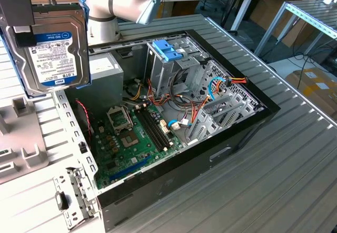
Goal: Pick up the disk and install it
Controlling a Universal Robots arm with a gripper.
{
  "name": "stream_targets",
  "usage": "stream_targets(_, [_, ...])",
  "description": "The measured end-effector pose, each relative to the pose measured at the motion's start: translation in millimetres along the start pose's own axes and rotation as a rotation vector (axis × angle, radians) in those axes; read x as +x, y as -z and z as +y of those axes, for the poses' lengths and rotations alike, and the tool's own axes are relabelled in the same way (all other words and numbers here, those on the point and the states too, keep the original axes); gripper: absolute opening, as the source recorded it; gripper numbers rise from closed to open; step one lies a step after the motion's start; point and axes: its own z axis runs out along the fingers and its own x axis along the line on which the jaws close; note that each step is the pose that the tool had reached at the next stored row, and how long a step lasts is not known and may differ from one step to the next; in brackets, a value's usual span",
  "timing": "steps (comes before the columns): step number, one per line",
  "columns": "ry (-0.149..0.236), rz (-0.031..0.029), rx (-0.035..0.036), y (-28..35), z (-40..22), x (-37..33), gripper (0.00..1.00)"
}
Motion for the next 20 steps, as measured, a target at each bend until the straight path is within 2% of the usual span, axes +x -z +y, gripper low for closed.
stream_targets(20, [0.0,0.0,-0.0001,-0.1,-0.1,14.2,0.37])
